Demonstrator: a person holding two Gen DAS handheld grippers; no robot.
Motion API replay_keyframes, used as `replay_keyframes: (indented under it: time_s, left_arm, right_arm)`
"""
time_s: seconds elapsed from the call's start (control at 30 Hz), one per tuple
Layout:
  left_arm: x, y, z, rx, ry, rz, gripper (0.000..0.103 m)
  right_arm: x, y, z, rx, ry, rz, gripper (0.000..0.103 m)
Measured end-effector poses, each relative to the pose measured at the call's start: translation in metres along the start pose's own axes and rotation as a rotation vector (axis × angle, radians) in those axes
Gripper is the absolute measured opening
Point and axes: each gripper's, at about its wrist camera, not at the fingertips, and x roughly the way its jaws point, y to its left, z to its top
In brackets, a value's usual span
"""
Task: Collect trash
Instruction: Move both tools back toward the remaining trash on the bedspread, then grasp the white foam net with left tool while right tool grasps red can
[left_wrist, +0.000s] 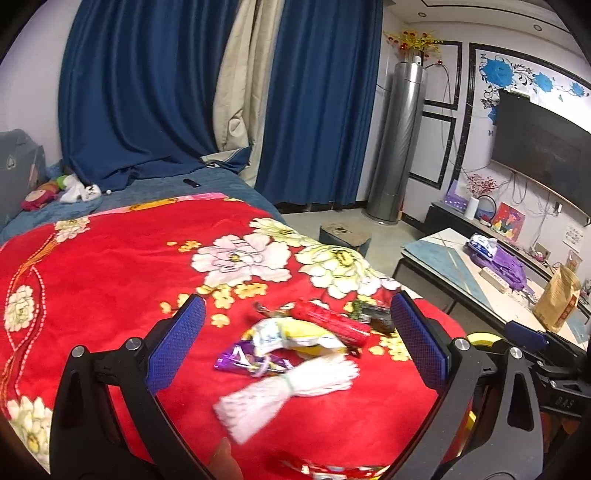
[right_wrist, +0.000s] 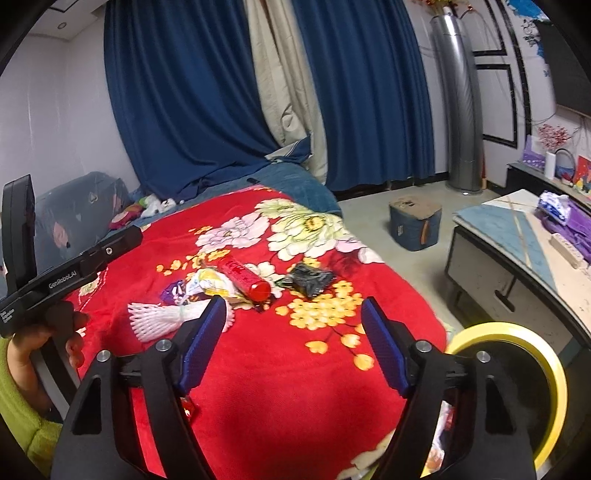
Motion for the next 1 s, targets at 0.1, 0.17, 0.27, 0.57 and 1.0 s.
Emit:
replay_keyframes:
  time_s: [0.1, 0.17, 0.27, 0.57, 1.0]
  left_arm:
    - [0.001, 0.011, 0.0, 0.001, 0.008, 0.015, 0.092]
    - [0.001, 0.019, -0.001, 0.0, 0.015, 0.023, 0.092]
    - [0.001, 0.029, -0.005, 0.0, 0.031, 0.031, 0.092]
    - [0.016, 0.056, -0.024, -0.056, 0.132, -0.005, 0.092]
    - [0.046, 0.071, -0.057, -0.124, 0.315, -0.092, 0.092]
  right_arm:
    - [0.012, 0.004, 0.004, -0.002, 0.018, 0.023, 0.067]
    - [0.023, 0.009, 0.006, -0.008, 0.036, 0.038, 0.066]
    - [0.041, 0.013, 0.01, -0.005, 0.067, 0.073, 0.064]
    - [0.088, 0.026, 0.022, -0.082, 0.127, 0.073, 0.064]
    - [0.155, 0.033, 0.028, -0.185, 0.245, 0.095, 0.05]
